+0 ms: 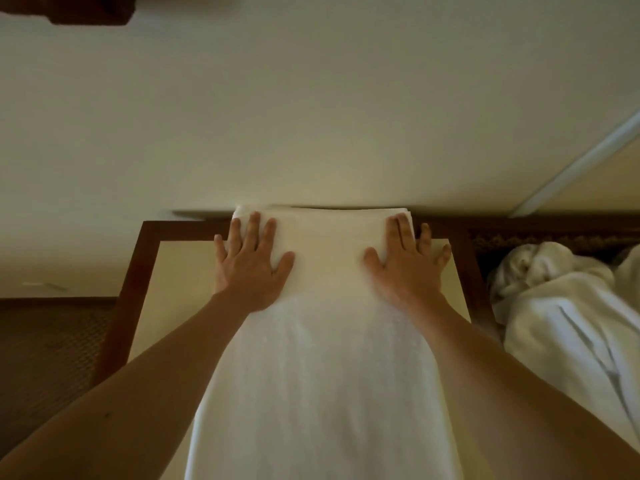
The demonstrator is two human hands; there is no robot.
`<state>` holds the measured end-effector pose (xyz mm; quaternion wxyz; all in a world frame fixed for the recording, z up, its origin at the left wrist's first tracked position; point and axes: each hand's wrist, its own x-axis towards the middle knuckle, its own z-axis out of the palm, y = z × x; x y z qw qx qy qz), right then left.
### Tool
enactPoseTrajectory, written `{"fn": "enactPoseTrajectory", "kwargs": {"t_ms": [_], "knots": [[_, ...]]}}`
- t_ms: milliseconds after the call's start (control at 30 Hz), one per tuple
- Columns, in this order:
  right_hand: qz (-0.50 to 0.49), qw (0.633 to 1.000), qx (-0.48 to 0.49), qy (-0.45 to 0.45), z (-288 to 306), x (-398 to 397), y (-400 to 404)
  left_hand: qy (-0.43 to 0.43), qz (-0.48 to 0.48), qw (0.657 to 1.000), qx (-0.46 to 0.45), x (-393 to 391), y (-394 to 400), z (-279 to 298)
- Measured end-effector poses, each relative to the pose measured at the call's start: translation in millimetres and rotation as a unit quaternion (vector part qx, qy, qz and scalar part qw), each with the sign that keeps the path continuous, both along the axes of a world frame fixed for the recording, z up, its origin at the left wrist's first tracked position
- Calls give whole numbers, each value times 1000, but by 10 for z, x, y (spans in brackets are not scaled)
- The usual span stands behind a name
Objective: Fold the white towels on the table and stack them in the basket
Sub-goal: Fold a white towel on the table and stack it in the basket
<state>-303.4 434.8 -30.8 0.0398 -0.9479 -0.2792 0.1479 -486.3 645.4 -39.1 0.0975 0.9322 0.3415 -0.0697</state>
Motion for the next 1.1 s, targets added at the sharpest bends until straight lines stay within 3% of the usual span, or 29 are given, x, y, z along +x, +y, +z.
{"fn": "enactPoseTrajectory", "kwargs": {"t_ms": [233, 367, 433, 533, 567, 633, 700, 800, 867, 1000, 1067, 1100], "knots": [[-29, 999, -25, -14, 114, 474, 435, 23, 8, 998, 55, 455, 415, 116], [-110, 984, 120, 69, 223, 664, 486, 12, 69, 997, -14, 651, 599, 235], [-122, 970, 195, 84, 216, 716, 376, -47, 102, 992, -52, 626, 663, 245], [-156, 940, 304, -14, 169, 515, 58, -264, 144, 952, -55, 310, 540, 242], [-157, 945, 285, -36, 162, 329, -68, -325, 140, 935, -28, 123, 398, 280], [-90, 975, 200, -36, 184, -261, -374, -364, 91, 927, 4, -369, -85, 332], [-2, 987, 161, -11, 240, -1021, -751, -316, 20, 948, -20, -951, -763, 313], [124, 989, 84, 5, 158, -2103, -1388, -150, -69, 985, -54, -1801, -1790, 288], [162, 986, 28, -6, 44, -2376, -1734, -51, -92, 993, -46, -2257, -2115, 202], [21, 1000, -6, -5, 0, -2189, -2180, 37, 76, 996, -35, -2865, -2122, 160], [-56, 998, -5, -7, 52, -2123, -2378, 19, 172, 983, -59, -3104, -2190, 242], [-84, 996, 14, -9, 98, -2147, -2483, -32, 208, 976, -57, -3221, -2268, 292]]}}
